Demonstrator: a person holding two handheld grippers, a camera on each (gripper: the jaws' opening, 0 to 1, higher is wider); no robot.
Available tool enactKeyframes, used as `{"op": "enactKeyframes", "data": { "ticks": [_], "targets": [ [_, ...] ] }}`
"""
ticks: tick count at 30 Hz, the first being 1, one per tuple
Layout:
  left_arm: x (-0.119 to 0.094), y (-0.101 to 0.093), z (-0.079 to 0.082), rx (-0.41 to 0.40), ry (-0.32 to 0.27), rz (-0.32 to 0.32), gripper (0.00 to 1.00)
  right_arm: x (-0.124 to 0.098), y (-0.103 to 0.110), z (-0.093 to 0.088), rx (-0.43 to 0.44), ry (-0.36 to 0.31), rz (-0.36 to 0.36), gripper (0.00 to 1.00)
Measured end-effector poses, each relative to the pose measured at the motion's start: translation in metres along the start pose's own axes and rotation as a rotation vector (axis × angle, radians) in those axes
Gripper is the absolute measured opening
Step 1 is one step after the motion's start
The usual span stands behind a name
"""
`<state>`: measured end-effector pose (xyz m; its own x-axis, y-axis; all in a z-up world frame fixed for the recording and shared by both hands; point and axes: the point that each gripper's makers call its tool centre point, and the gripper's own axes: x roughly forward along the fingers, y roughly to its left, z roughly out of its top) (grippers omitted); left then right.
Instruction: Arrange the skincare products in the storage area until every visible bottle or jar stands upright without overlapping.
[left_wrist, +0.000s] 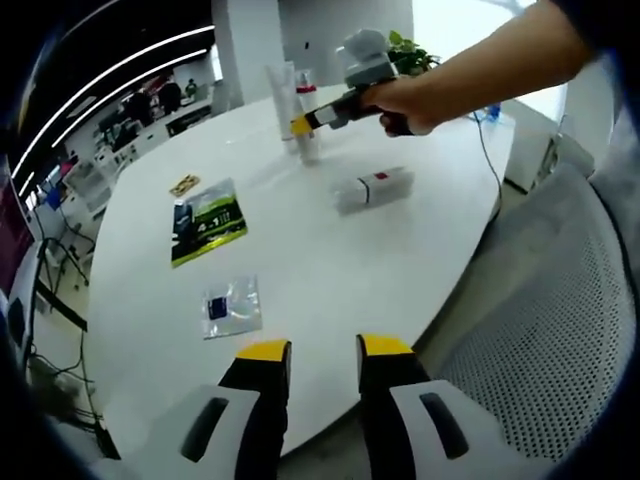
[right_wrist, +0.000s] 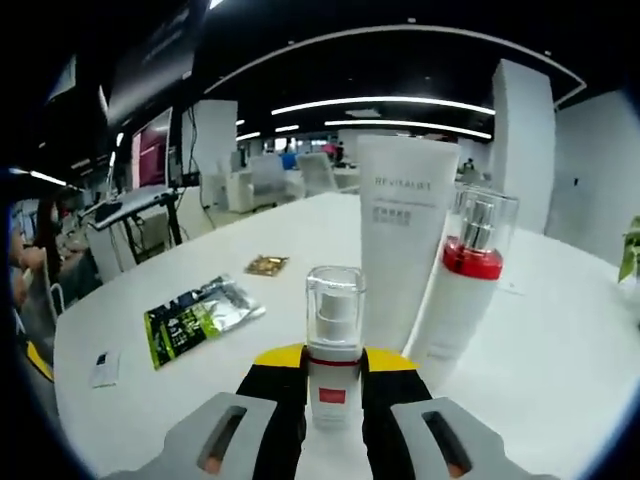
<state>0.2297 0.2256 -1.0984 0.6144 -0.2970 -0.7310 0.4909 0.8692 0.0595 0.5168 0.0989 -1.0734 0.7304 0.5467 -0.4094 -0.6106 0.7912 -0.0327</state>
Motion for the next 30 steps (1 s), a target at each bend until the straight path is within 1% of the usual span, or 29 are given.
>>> {"op": "enactKeyframes", "data": {
  "ticks": [6,7,8,12,14,16,20,23,30],
  "targets": [
    [0.001,-0.001,-0.002,0.002,0.007,-0.004,0.2,-0.003,-0.001,-0.003,-0.012,0.007,-0.027,0.13],
    [0.001,-0.001,-0.002,0.004,0.008,-0.005,0.2,-0.003,-0.003,-0.006,-0.023,0.025,-0.04,0.13],
    [0.001,-0.002,-0.002,0.005,0.007,-0.005,0.2,-0.003,-0.003,-0.003,-0.021,0.015,-0.039,0.13],
    [0.0,-0.001,-0.001,0.008,0.001,-0.002,0.17,0.002,-0.004,-0.002,-0.044,0.032,-0.051,0.13],
    [0.0,-0.001,-0.001,0.006,0.0,-0.004,0.17,0.004,-0.008,-0.001,-0.042,0.05,-0.079,0.13],
    [0.0,-0.001,-0.002,0.008,0.003,-0.002,0.17,0.006,-0.014,-0.001,-0.011,0.072,-0.125,0.13],
    [0.0,-0.001,0.0,0.01,-0.008,-0.002,0.17,0.011,-0.017,0.001,0.004,0.093,-0.161,0.13],
    [0.0,-0.001,0.0,0.01,-0.006,0.0,0.17,0.013,-0.019,0.001,0.009,0.098,-0.179,0.13],
    [0.0,0.0,0.0,0.019,-0.004,0.005,0.15,0.018,-0.026,0.003,0.069,0.112,-0.21,0.13]
  ]
}}
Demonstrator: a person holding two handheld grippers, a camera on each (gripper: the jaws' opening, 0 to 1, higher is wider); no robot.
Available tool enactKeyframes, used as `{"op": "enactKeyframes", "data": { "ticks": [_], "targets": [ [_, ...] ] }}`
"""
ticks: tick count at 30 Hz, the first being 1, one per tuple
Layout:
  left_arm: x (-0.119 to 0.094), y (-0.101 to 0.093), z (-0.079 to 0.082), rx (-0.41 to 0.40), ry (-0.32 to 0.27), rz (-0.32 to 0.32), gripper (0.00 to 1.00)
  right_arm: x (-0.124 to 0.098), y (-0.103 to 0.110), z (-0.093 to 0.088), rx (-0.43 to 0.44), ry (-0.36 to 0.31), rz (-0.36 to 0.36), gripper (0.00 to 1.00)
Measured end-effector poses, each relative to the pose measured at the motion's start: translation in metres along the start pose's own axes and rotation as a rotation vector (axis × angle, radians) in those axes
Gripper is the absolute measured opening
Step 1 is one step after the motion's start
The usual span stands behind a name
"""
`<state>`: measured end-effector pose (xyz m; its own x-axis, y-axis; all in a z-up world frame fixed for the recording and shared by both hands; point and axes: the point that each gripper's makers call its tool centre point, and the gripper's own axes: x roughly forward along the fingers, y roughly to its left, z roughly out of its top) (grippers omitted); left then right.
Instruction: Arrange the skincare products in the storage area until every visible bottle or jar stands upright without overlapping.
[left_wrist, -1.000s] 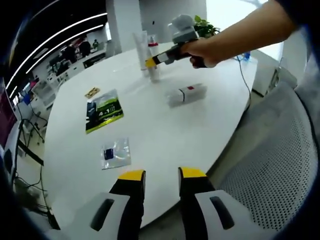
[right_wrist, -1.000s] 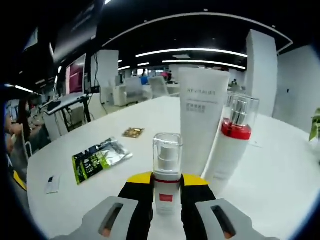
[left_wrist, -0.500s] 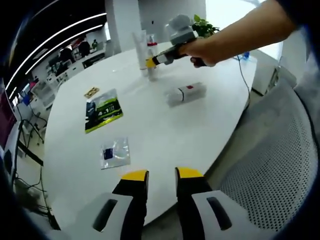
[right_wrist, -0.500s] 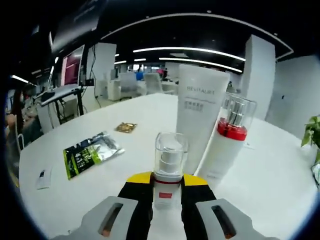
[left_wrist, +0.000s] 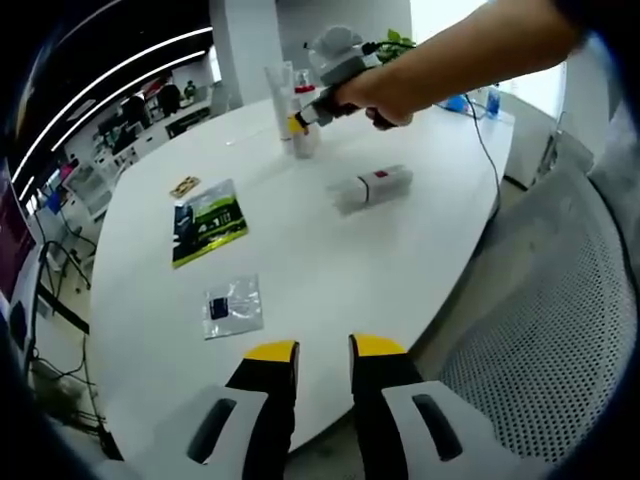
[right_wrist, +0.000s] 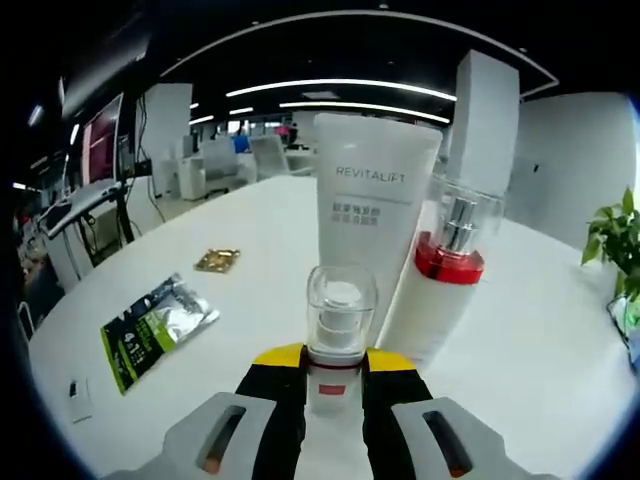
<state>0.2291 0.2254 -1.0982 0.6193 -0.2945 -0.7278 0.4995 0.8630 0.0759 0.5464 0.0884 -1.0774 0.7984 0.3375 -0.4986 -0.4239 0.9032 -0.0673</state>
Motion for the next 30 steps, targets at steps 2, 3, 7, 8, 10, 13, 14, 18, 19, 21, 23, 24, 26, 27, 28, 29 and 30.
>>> {"op": "enactKeyframes", "data": {
  "ticks": [2,3,7,8,10,13,14,18,19,21,23,24,26,27,28,29,30],
  "targets": [
    [0.0,0.0,0.0,-0.001,0.0,0.0,0.15,0.001,-0.002,0.0,0.015,0.008,-0.009,0.13],
    [0.0,0.0,-0.001,-0.001,0.003,0.002,0.15,0.001,-0.003,0.0,0.02,0.011,-0.013,0.13],
    [0.0,0.0,-0.001,-0.001,0.002,-0.003,0.15,0.001,-0.002,-0.001,0.047,0.02,-0.021,0.14],
    [0.0,-0.001,0.0,-0.001,-0.001,-0.005,0.14,0.001,-0.001,-0.001,0.045,0.02,-0.019,0.14],
    [0.0,-0.001,0.0,-0.004,-0.002,-0.007,0.15,0.001,-0.001,-0.001,0.048,0.022,-0.02,0.14],
    [0.0,-0.001,-0.001,-0.003,0.003,-0.008,0.14,0.004,-0.001,-0.005,0.077,0.054,-0.004,0.16],
    [0.0,-0.001,-0.001,-0.004,0.002,-0.009,0.14,0.005,-0.004,-0.005,0.072,0.052,-0.014,0.18],
    [0.0,-0.001,-0.001,-0.002,0.004,-0.01,0.14,0.002,-0.007,0.0,0.103,0.029,-0.019,0.25],
    [0.0,-0.001,-0.002,-0.001,0.006,-0.011,0.14,0.001,-0.007,0.001,0.1,0.03,-0.017,0.26],
    [0.0,-0.001,-0.002,0.002,0.006,-0.01,0.14,-0.002,-0.008,0.003,0.118,0.02,-0.01,0.28],
    [0.0,-0.001,-0.002,0.001,0.007,-0.011,0.14,-0.007,-0.005,0.004,0.12,0.025,0.009,0.31],
    [0.0,-0.001,-0.002,0.002,0.008,-0.011,0.14,-0.009,-0.003,0.003,0.118,0.027,0.028,0.34],
    [0.0,-0.001,-0.002,0.001,0.007,-0.011,0.14,-0.019,0.002,0.0,0.113,0.036,0.078,0.36],
    [0.0,-0.001,-0.002,0.0,0.007,-0.011,0.14,-0.026,0.009,-0.005,0.128,0.059,0.124,0.37],
    [0.0,-0.001,-0.002,0.0,0.006,-0.01,0.14,-0.032,0.009,-0.008,0.118,0.072,0.143,0.37],
    [0.0,-0.001,-0.002,0.0,0.007,-0.01,0.14,-0.037,0.013,-0.008,0.099,0.069,0.177,0.37],
    [0.0,-0.001,-0.002,0.0,0.008,-0.011,0.14,-0.045,0.017,-0.012,0.091,0.08,0.215,0.37]
  ]
}}
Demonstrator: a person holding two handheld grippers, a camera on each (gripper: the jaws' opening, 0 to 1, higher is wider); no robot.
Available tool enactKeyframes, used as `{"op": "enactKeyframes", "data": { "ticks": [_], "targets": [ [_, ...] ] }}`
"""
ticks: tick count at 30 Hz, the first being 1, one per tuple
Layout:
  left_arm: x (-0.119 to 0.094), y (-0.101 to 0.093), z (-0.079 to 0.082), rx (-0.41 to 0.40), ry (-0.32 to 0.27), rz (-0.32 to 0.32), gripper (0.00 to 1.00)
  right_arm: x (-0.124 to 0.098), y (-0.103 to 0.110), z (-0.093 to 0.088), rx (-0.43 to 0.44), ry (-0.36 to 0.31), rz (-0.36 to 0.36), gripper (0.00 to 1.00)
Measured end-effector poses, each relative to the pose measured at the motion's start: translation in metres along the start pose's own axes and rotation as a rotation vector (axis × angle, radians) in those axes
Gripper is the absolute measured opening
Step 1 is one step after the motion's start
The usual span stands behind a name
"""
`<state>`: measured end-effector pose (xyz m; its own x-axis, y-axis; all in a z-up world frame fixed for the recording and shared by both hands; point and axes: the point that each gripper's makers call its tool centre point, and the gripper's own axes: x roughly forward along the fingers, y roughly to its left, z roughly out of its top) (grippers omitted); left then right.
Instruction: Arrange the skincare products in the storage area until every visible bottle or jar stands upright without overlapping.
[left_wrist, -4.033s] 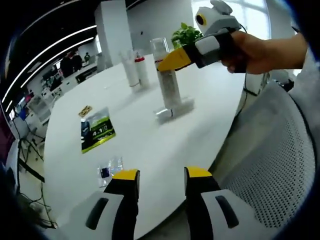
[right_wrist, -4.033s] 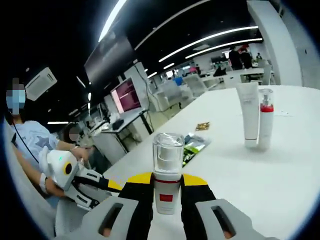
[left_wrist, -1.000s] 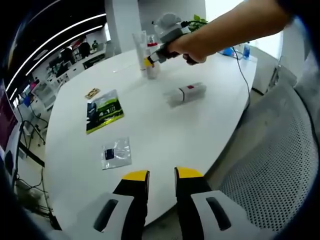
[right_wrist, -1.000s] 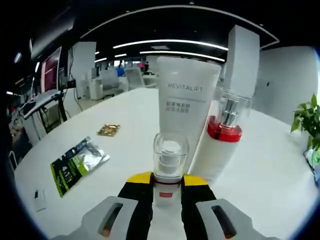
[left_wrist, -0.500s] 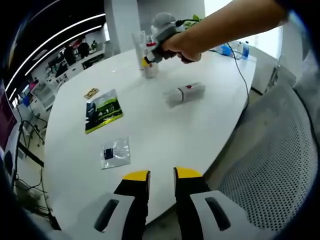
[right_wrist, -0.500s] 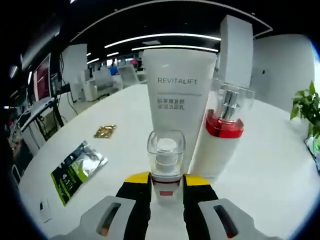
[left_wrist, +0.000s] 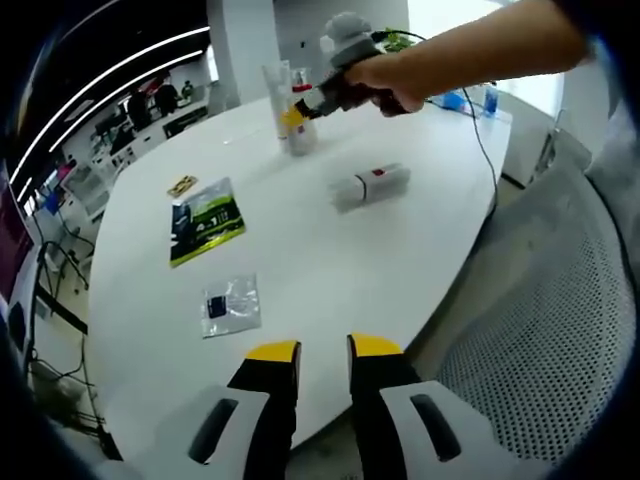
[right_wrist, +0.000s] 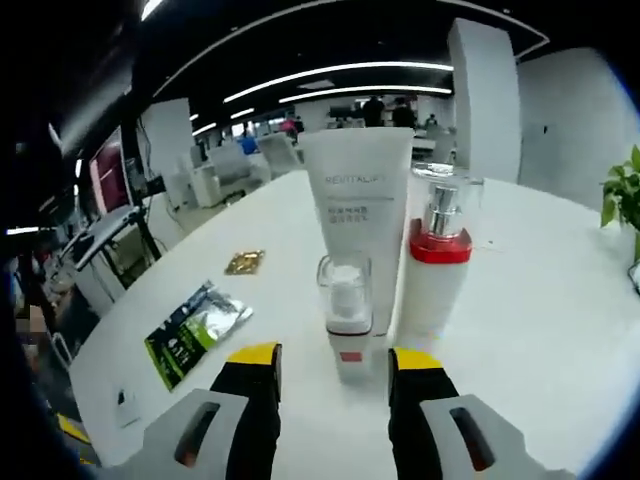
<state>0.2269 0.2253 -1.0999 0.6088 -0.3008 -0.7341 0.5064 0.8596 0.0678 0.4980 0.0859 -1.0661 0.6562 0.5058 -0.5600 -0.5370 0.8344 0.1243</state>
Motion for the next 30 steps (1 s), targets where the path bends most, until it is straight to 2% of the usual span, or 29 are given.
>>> {"op": "enactKeyframes", "data": {
  "ticks": [3,5,8,11,12,16,18,20,25,30],
  "targets": [
    [0.0,-0.001,0.001,0.002,-0.003,-0.001,0.15,-0.013,0.02,-0.013,-0.042,0.042,0.137,0.42],
    [0.0,-0.001,0.001,0.004,-0.001,-0.002,0.15,-0.021,0.028,-0.025,-0.087,0.098,0.202,0.48],
    [0.0,-0.002,0.001,0.007,-0.002,-0.005,0.15,-0.033,0.04,-0.041,-0.181,0.132,0.288,0.6],
    [0.0,-0.002,0.001,0.012,0.002,-0.005,0.15,-0.045,0.049,-0.054,-0.193,0.158,0.362,0.56],
    [0.0,-0.002,0.001,0.013,0.002,-0.006,0.15,-0.049,0.052,-0.062,-0.203,0.187,0.387,0.54],
    [0.0,-0.002,0.001,0.018,0.003,-0.006,0.14,-0.061,0.056,-0.082,-0.292,0.257,0.435,0.52],
    [0.0,-0.002,0.001,0.023,0.005,-0.007,0.14,-0.065,0.056,-0.098,-0.343,0.315,0.475,0.47],
    [0.0,-0.002,0.001,0.027,0.002,-0.008,0.14,-0.069,0.051,-0.11,-0.401,0.353,0.456,0.45],
    [0.0,-0.002,0.002,0.034,-0.001,-0.005,0.15,-0.07,0.05,-0.128,-0.449,0.395,0.452,0.43],
    [-0.001,-0.002,0.003,0.044,-0.007,-0.002,0.15,-0.069,0.054,-0.142,-0.474,0.409,0.454,0.33]
  ]
}}
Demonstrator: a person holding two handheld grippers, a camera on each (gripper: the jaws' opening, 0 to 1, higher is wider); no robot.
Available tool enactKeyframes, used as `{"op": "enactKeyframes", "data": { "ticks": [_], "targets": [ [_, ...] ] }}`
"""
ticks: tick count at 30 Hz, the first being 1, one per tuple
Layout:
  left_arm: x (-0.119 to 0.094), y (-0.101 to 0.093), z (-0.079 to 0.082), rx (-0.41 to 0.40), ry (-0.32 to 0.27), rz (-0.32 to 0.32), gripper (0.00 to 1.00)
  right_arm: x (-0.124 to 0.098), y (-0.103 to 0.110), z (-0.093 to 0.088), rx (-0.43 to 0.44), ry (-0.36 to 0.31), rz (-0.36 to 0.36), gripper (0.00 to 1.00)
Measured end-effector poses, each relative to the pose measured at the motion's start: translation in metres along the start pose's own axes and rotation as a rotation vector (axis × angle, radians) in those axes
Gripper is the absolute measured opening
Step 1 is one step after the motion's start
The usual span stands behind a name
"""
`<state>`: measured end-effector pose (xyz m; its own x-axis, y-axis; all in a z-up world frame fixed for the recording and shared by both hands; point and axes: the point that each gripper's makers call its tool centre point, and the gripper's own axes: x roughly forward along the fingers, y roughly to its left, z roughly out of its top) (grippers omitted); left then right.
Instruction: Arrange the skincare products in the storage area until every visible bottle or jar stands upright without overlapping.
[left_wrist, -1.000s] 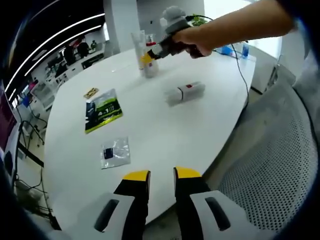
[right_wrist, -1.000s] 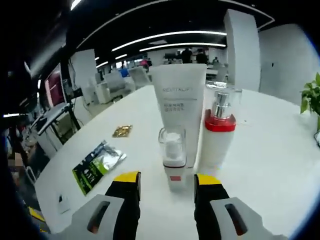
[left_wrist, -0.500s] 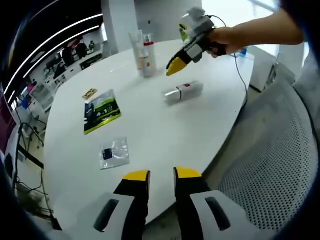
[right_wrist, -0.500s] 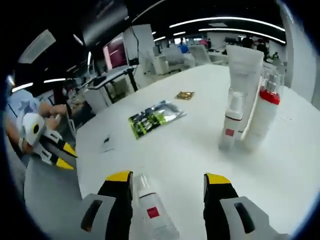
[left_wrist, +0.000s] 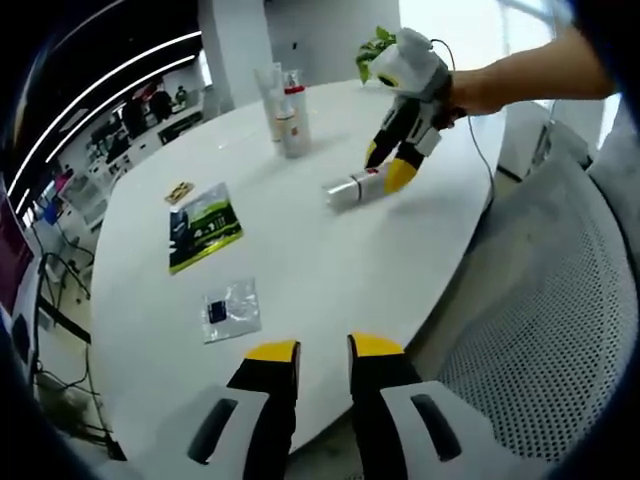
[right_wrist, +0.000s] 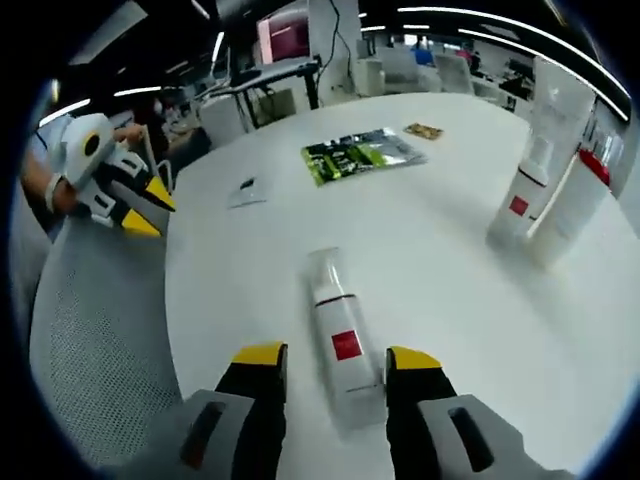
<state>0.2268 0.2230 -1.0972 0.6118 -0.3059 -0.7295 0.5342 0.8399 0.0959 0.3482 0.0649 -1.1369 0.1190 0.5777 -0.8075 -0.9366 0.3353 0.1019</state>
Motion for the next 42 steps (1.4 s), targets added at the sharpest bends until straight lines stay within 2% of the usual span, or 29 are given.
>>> {"op": "enactKeyframes", "data": {
  "ticks": [3,5,9,11,13,15,17,20,22,25,26,27,28,29,31,32,34,35,36,38,40,42],
  "targets": [
    [-0.001,-0.001,0.001,0.005,-0.002,-0.002,0.15,0.005,0.001,-0.008,-0.046,0.049,-0.001,0.24],
    [-0.001,-0.002,0.002,0.016,-0.009,-0.009,0.16,0.006,0.001,-0.006,-0.067,0.037,-0.015,0.18],
    [-0.003,0.001,0.005,-0.018,-0.023,-0.008,0.16,0.007,-0.002,-0.004,-0.052,0.034,-0.047,0.16],
    [-0.004,0.001,0.008,-0.026,-0.04,-0.013,0.17,0.006,-0.001,-0.004,-0.054,0.027,-0.084,0.14],
    [-0.004,-0.001,0.008,-0.026,-0.041,-0.019,0.17,0.005,0.002,-0.005,-0.017,0.028,-0.102,0.14],
    [-0.003,-0.007,0.004,-0.05,-0.02,-0.052,0.13,0.003,0.012,0.0,-0.027,-0.01,-0.1,0.13],
    [-0.003,-0.008,0.004,-0.037,-0.016,-0.058,0.11,0.0,0.024,0.003,-0.017,-0.033,-0.094,0.13],
    [-0.005,-0.008,0.009,-0.063,-0.049,-0.068,0.16,-0.004,0.041,0.016,-0.001,-0.107,-0.08,0.13],
    [-0.006,-0.008,0.012,-0.077,-0.059,-0.075,0.2,-0.009,0.05,0.023,-0.027,-0.142,-0.079,0.13],
    [-0.005,-0.026,0.024,-0.123,-0.075,-0.178,0.29,-0.02,0.066,0.041,-0.003,-0.241,-0.068,0.13],
    [-0.007,-0.028,0.032,-0.148,-0.102,-0.191,0.3,-0.022,0.069,0.044,-0.007,-0.255,-0.065,0.13],
    [-0.01,-0.034,0.045,-0.175,-0.149,-0.239,0.31,-0.026,0.074,0.048,-0.027,-0.271,-0.071,0.13],
    [-0.012,-0.036,0.051,-0.211,-0.166,-0.271,0.31,-0.029,0.077,0.052,-0.026,-0.291,-0.073,0.13],
    [-0.014,-0.036,0.057,-0.288,-0.17,-0.294,0.32,-0.032,0.079,0.056,-0.02,-0.311,-0.079,0.13],
    [-0.016,-0.035,0.072,-0.384,-0.229,-0.344,0.34,-0.037,0.087,0.065,-0.006,-0.355,-0.061,0.13],
    [-0.016,-0.035,0.082,-0.478,-0.261,-0.371,0.39,-0.042,0.09,0.071,-0.025,-0.38,-0.063,0.13],
    [-0.014,-0.036,0.097,-0.613,-0.319,-0.401,0.47,-0.046,0.097,0.076,-0.04,-0.398,-0.062,0.13],
    [-0.013,-0.039,0.099,-0.678,-0.32,-0.43,0.48,-0.048,0.101,0.078,-0.047,-0.401,-0.048,0.13],
    [-0.013,-0.048,0.104,-0.761,-0.325,-0.506,0.46,-0.049,0.106,0.08,-0.051,-0.405,-0.034,0.13],
    [-0.01,-0.046,0.109,-0.841,-0.368,-0.525,0.42,-0.051,0.11,0.082,-0.071,-0.407,-0.034,0.13],
    [-0.007,-0.047,0.109,-0.948,-0.376,-0.553,0.45,-0.053,0.115,0.084,-0.102,-0.407,-0.034,0.13],
    [-0.006,-0.048,0.112,-0.975,-0.391,-0.58,0.42,-0.054,0.119,0.085,-0.123,-0.412,-0.034,0.13]
  ]
}}
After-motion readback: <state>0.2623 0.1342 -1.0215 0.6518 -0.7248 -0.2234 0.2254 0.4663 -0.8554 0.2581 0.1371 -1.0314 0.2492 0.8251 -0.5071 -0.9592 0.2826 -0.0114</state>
